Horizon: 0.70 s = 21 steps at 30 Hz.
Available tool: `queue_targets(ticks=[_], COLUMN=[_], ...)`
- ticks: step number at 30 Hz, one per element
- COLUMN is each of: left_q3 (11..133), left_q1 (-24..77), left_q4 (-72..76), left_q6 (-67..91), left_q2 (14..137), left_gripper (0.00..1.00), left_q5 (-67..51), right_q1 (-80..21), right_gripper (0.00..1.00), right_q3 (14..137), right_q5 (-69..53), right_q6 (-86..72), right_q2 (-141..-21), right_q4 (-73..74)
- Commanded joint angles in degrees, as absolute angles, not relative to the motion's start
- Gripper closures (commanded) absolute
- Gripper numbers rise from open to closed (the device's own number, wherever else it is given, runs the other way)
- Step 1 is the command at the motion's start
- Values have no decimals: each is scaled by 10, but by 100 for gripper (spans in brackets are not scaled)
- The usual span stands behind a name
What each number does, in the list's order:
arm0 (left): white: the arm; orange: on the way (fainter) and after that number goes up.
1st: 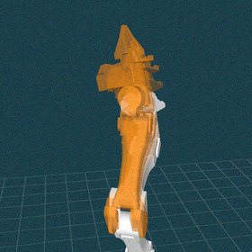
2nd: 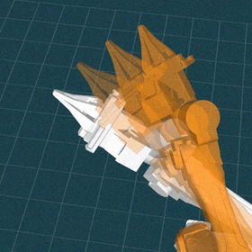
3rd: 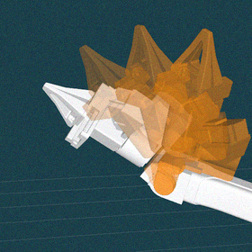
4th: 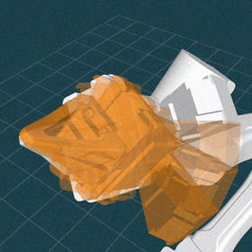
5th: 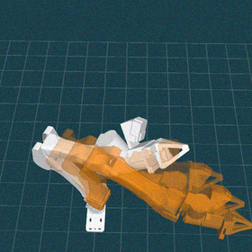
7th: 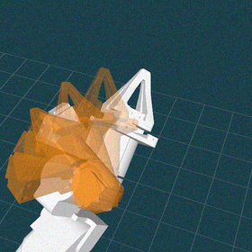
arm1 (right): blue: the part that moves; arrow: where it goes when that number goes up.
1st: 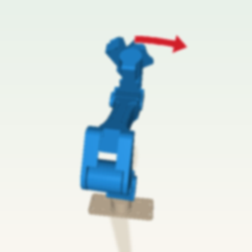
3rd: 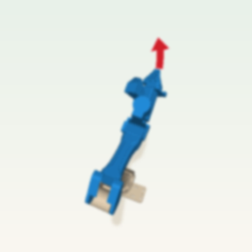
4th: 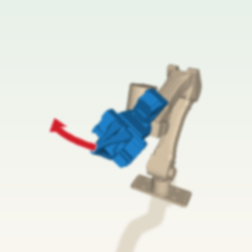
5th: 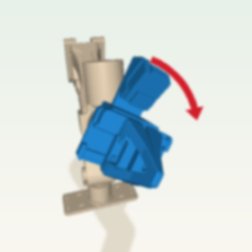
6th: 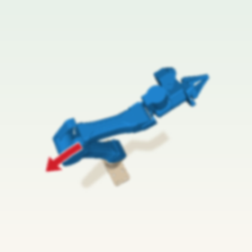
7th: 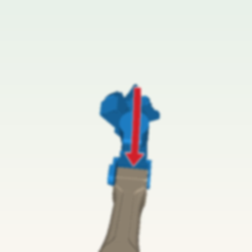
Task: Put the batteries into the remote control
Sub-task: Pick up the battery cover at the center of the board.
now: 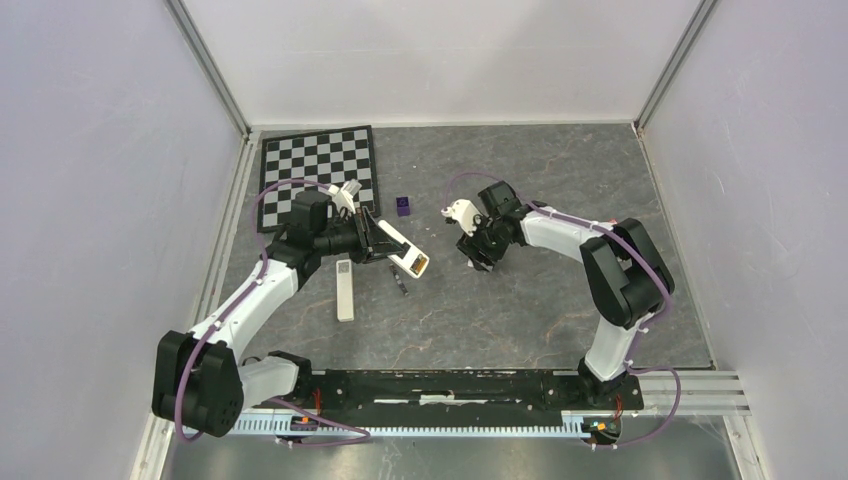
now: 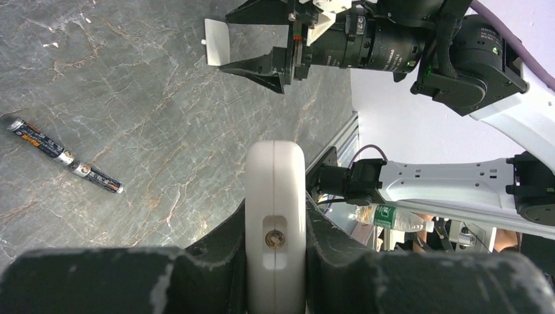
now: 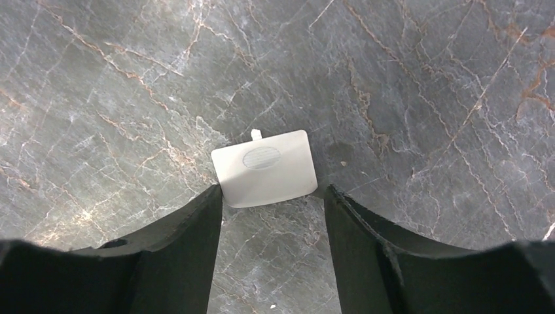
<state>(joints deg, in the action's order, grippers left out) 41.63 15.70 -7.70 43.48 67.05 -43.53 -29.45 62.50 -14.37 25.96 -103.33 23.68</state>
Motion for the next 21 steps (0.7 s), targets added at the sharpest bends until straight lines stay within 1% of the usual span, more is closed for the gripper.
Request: queue_targets(ticks=[1, 3, 8, 11, 13, 16, 21], left_q3=[433, 433, 433, 433, 433, 433, 432], left_q1=[153, 153, 153, 154, 153, 154, 154], left_q4=[-77, -77, -78, -78, -79, -80, -83], left_q6=[417, 417, 418, 419, 419, 418, 417], left_q2=[668, 667, 664, 665, 664, 663, 660], left_gripper=[98, 98, 98, 98, 98, 98, 98], left_q5=[-454, -454, -455, -456, -457, -457, -458], right_q1=[-291, -291, -291, -291, -291, -290, -291], right_gripper=[38, 39, 26, 21, 22, 25, 26], right_q3=[634, 635, 639, 650, 659, 663, 641], right_q5=[-150, -160, -164, -162, -162, -170, -182], right_q6=[252, 260, 292, 310, 318, 332, 360], right_q2=[-1062, -1065, -1067, -1072, -1077, -1083, -1075], right_q4=[273, 273, 274, 275, 278, 290, 318])
